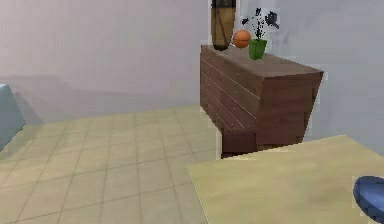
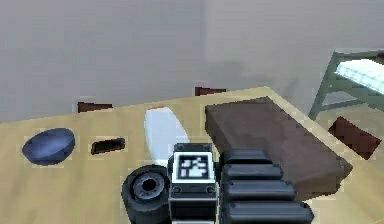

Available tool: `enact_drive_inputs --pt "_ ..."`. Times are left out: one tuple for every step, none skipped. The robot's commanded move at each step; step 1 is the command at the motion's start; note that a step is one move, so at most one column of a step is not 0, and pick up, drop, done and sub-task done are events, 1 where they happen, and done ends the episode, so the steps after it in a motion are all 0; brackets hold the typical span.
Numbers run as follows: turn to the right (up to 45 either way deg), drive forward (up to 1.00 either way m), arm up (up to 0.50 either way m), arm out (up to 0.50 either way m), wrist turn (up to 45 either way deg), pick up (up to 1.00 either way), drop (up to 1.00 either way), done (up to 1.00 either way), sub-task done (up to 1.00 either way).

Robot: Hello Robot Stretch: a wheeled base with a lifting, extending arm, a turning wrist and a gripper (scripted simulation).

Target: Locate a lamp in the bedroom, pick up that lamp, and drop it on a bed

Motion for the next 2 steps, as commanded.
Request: enact_drive_inputs --pt "0.0 0.00 0.00 0.00 -24.0 0.00 0.00 0.00 0.00" --pt "0.0 0.00 0.00 0.00 0.0 1.00 0.00 0.00 0.00"
